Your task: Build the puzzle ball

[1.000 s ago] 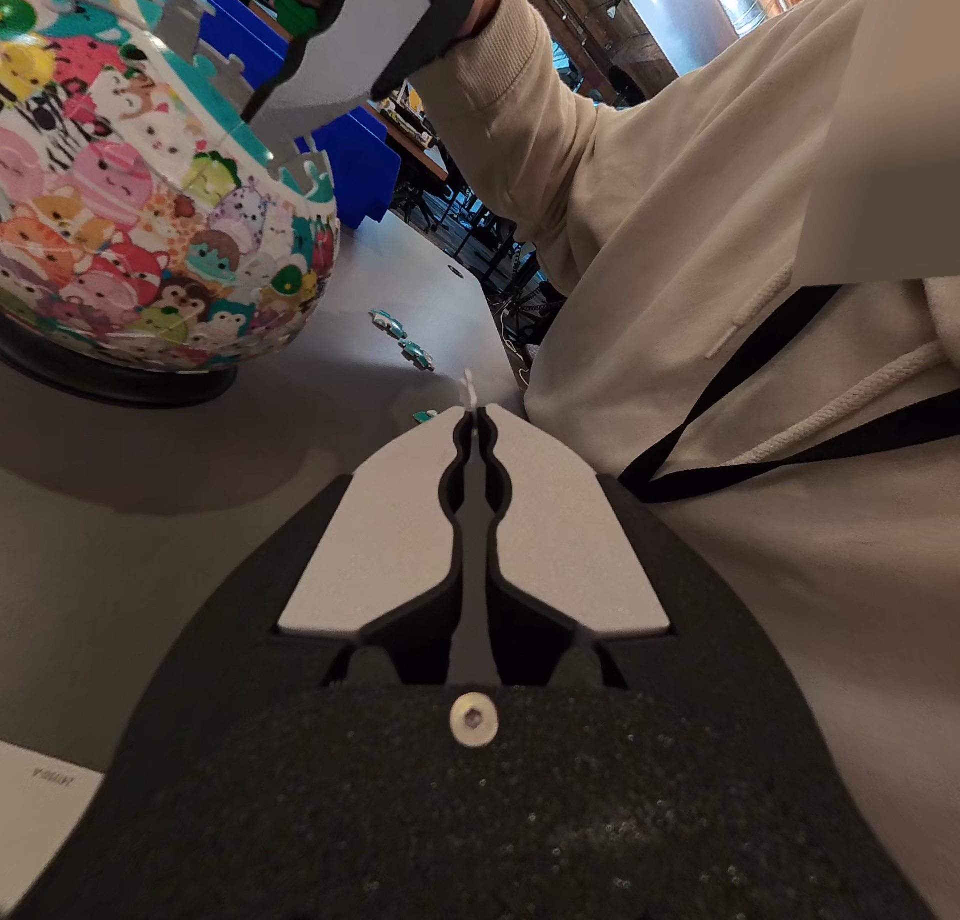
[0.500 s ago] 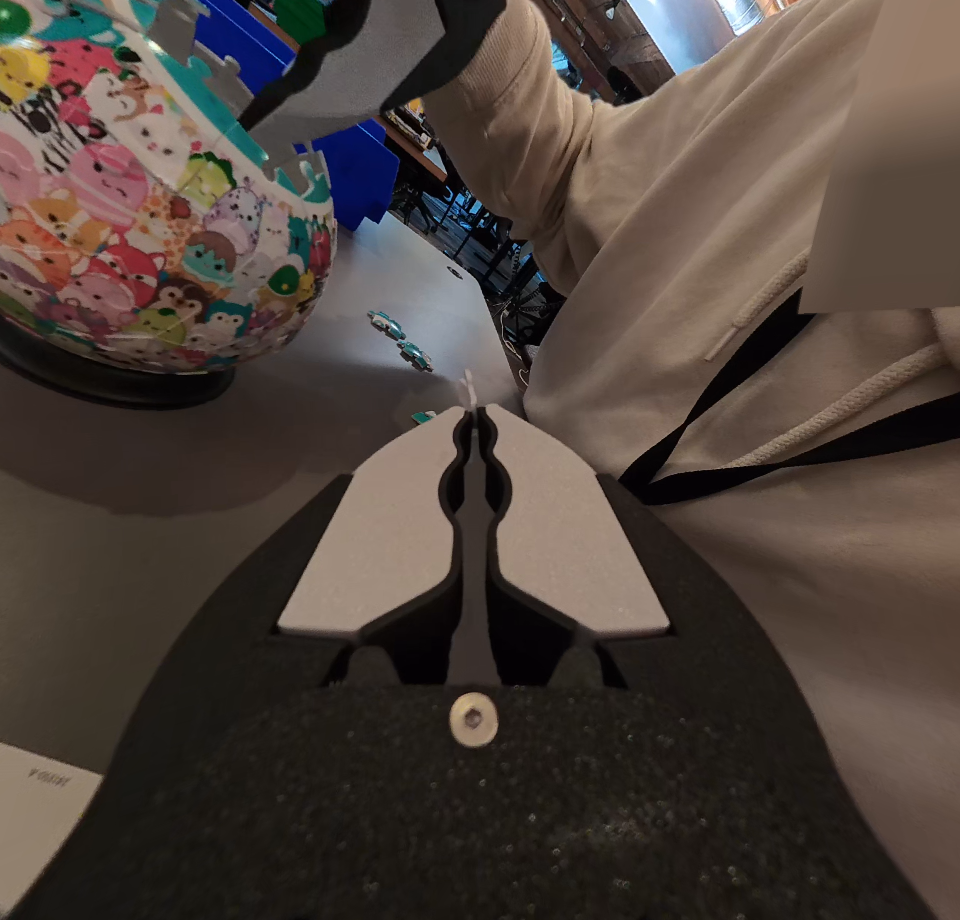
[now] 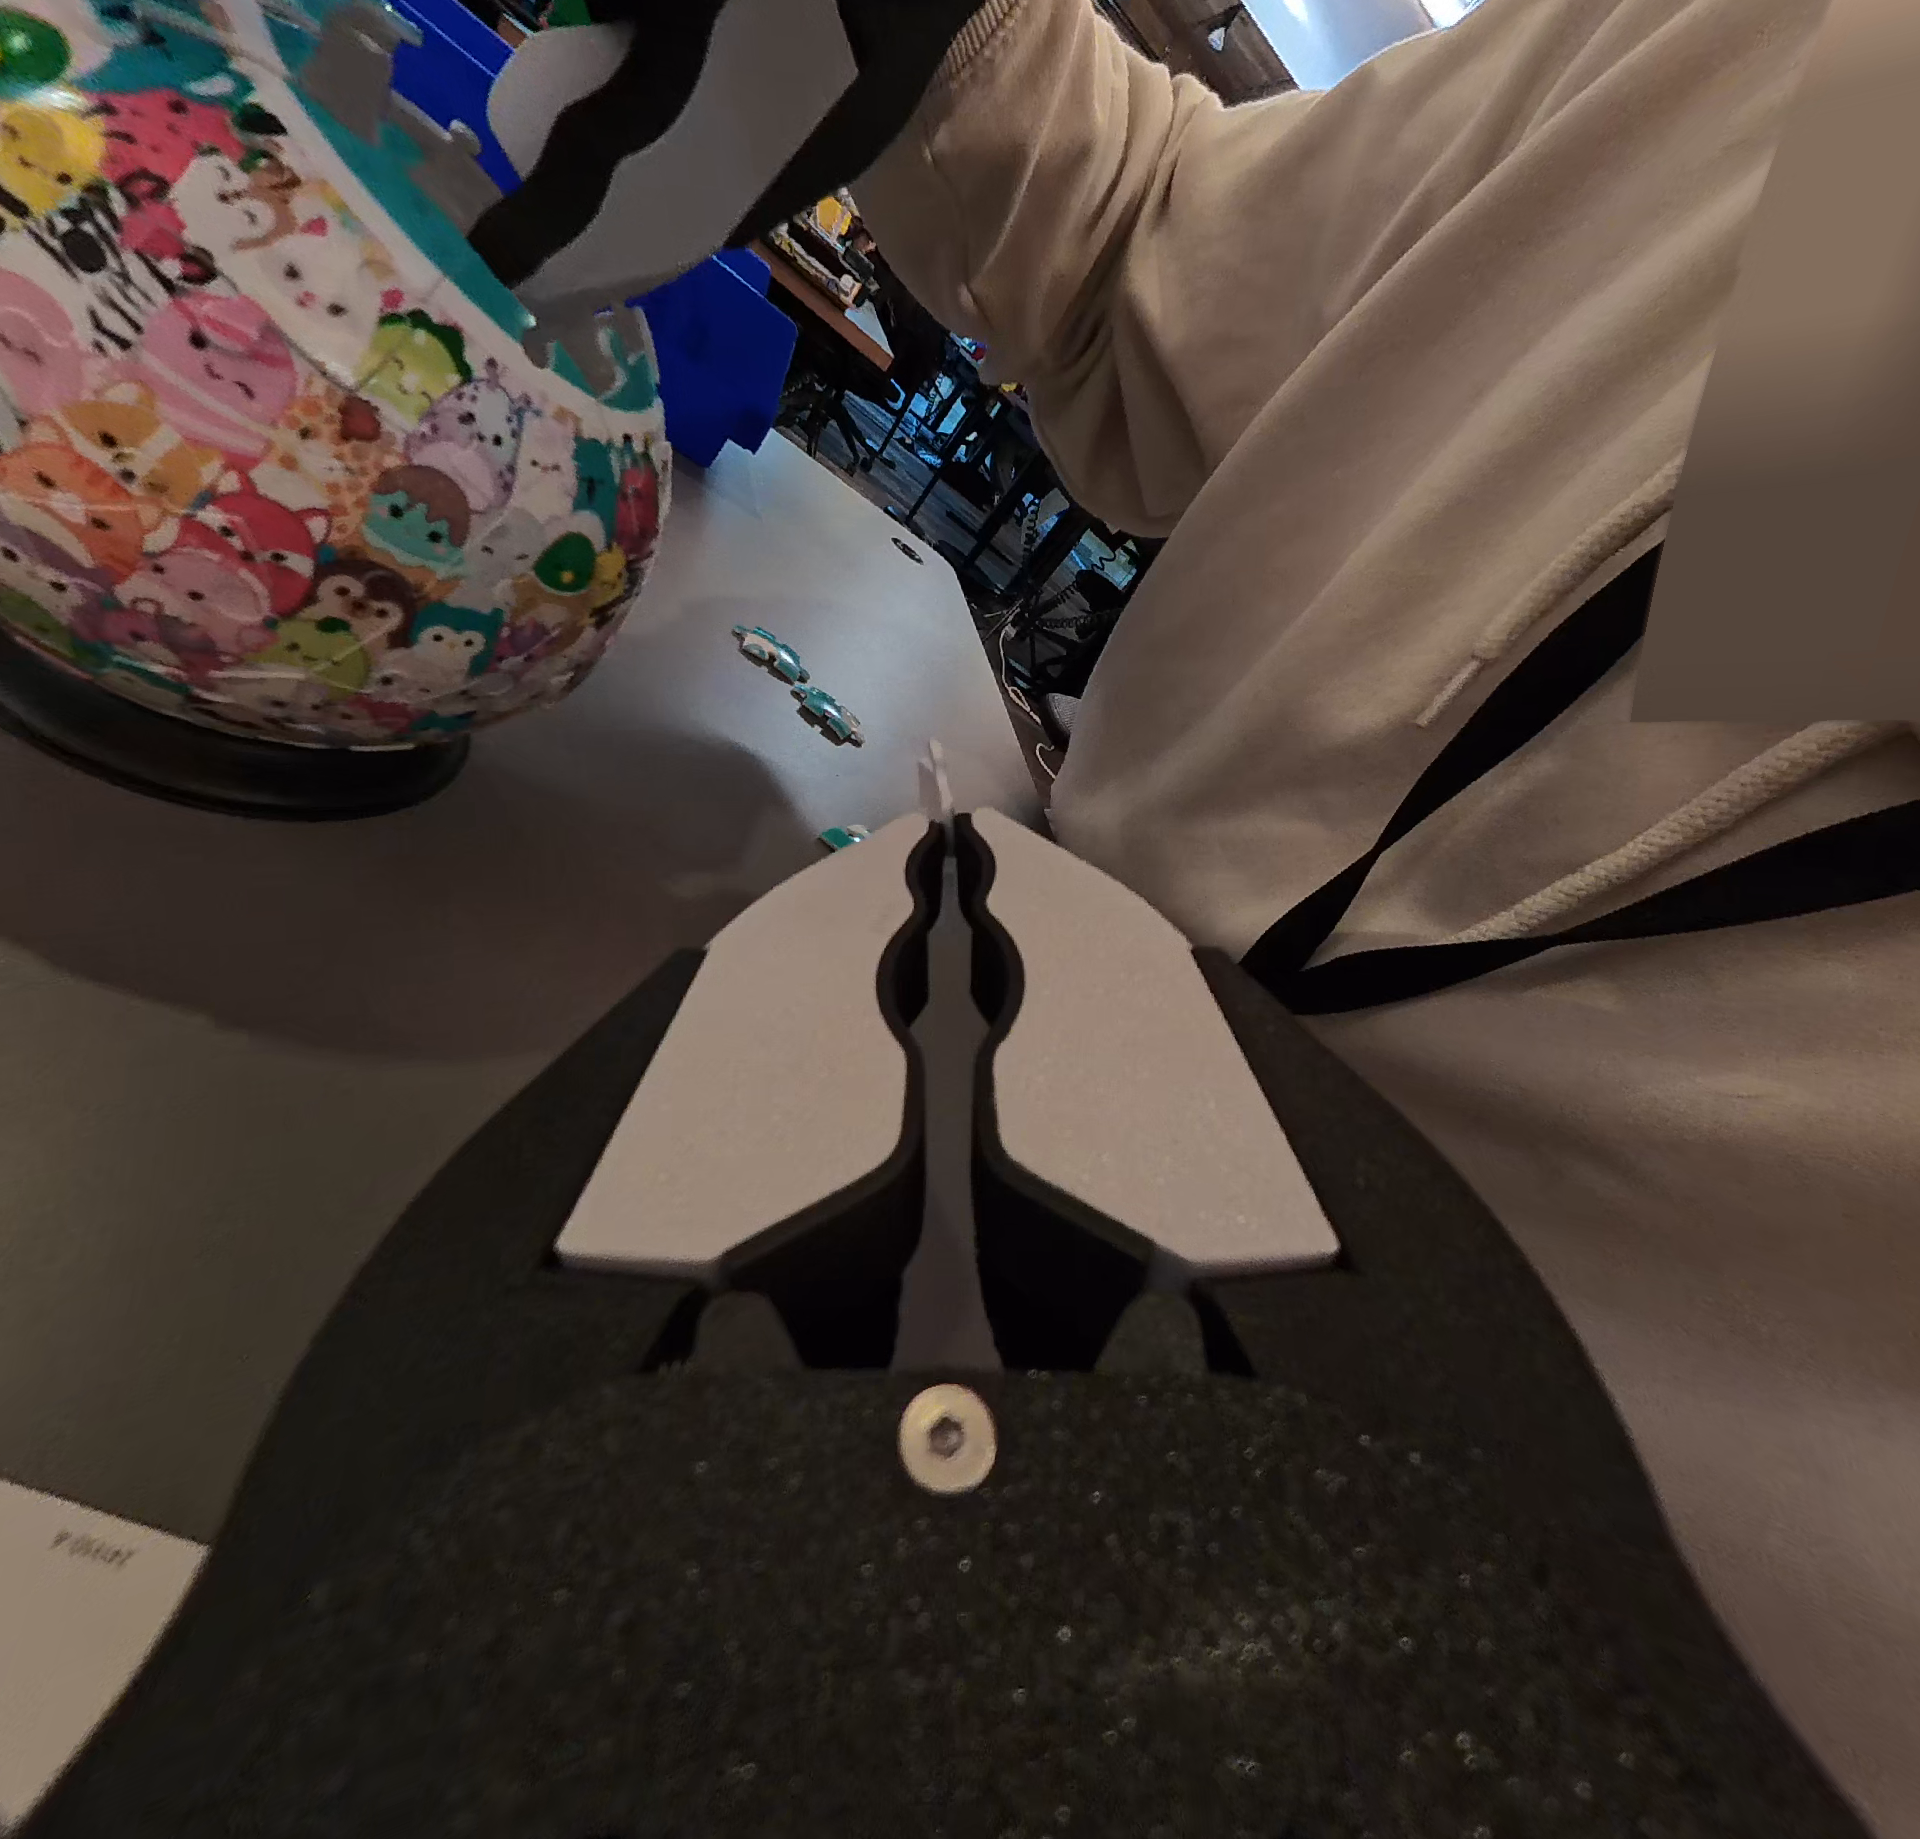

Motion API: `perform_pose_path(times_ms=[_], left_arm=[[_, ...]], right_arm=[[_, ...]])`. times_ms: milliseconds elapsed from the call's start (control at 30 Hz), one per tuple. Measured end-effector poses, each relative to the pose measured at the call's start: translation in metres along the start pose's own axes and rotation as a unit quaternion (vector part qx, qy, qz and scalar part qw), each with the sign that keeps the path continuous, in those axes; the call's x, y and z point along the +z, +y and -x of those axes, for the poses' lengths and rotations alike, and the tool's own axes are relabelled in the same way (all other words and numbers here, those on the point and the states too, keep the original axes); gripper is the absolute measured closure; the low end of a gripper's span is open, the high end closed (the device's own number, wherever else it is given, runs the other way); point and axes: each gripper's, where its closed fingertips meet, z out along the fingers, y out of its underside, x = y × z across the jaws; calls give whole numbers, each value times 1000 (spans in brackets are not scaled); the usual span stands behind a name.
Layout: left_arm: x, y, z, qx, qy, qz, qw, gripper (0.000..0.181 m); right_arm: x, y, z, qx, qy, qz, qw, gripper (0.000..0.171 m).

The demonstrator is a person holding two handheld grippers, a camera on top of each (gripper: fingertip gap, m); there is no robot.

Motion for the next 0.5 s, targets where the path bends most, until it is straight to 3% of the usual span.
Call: perform_pose_path(times_ms=[100,233,333,500], left_arm=[[0,0,0,0,0,1,1000,180],[1,1,0,0,0,2,1000,180],[0,0,0,-1,1,0,1000,180],[1,1,0,0,0,2,1000,180]], right_arm=[[3,-1,4,-18,-5,-1,1000,127],[3,-1,-3,-24,21,0,999,121],[1,-2,0,-28,17,-7,999,139],[5,2,-6,-45,54,8,998,139]])
